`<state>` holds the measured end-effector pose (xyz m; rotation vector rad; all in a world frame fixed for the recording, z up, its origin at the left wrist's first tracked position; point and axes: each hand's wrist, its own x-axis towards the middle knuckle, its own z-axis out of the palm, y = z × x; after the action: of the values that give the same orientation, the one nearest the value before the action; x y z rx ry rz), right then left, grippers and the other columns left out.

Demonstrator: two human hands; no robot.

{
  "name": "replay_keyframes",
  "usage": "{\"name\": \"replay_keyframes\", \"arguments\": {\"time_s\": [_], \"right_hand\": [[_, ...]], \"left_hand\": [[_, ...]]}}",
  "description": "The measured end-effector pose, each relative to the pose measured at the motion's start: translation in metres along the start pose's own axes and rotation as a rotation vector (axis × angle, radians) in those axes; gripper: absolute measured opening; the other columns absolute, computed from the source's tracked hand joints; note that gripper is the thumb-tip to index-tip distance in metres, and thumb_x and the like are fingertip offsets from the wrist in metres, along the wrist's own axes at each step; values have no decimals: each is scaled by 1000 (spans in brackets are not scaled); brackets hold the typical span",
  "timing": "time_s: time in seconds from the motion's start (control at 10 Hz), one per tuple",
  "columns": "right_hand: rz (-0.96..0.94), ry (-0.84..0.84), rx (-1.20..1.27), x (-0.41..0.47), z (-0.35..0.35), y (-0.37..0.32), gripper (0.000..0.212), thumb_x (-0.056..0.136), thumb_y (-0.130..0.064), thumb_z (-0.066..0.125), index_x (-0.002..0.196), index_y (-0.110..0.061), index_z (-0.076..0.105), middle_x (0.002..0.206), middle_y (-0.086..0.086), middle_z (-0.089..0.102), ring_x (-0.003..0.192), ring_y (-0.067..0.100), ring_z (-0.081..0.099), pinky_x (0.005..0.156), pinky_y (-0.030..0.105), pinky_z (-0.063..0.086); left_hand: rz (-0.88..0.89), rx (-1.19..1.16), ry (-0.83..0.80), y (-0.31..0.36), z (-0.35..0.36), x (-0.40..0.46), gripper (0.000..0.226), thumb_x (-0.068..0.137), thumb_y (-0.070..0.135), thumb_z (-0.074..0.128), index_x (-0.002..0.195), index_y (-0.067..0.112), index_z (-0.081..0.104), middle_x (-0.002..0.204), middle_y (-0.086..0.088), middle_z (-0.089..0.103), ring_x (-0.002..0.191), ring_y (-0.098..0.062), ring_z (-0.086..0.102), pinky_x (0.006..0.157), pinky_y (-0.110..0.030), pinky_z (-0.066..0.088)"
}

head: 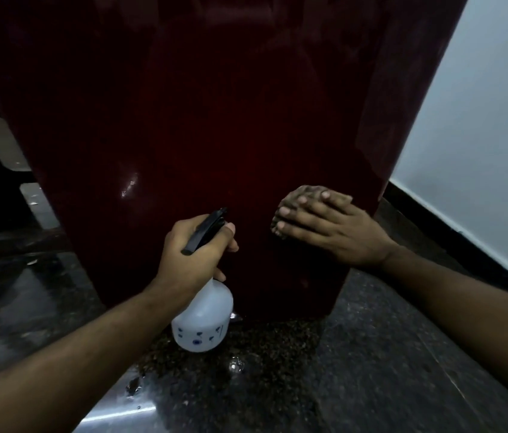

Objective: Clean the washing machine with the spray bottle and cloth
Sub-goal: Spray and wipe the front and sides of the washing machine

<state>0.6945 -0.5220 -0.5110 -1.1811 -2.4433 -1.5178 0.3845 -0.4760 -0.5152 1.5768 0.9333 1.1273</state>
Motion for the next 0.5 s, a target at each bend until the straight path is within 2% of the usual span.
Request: {"name": "replay_keyframes", "arguments": {"time_s": [0.1,0.2,0.4,0.5], "right_hand": [[-52,-12,27,42,4,-26,56,107,-27,43,161,-25,28,168,-2,25,156,24,21,126,43,13],[-96,29,84,89,4,-53,56,108,-33,38,162,-26,24,169,-2,21,157,23,17,127,43,13],[-80,58,115,172,4,-103,58,109,-29,34,163,-22,16,171,3,11,158,25,5,128,45,4],[187,-165,257,234,8,-160,52,109,-24,27,160,-16,29,166,8,28,156,21,19,127,36,-4]], "left_hand": [[2,19,34,-5,-20,0,20,104,18,67,87,9,75,81,-12,76,82,-27,76,49,-35,56],[22,36,107,-7,-50,-2,19,104,16,66,88,11,74,78,-8,75,79,-25,75,48,-35,55],[-23,68,387,-4,-116,-15,14,103,15,68,89,13,70,70,0,70,75,-16,73,45,-30,53],[-50,76,527,-2,-149,-28,17,102,17,69,94,2,72,77,-9,72,70,-16,71,62,-34,56]]}}
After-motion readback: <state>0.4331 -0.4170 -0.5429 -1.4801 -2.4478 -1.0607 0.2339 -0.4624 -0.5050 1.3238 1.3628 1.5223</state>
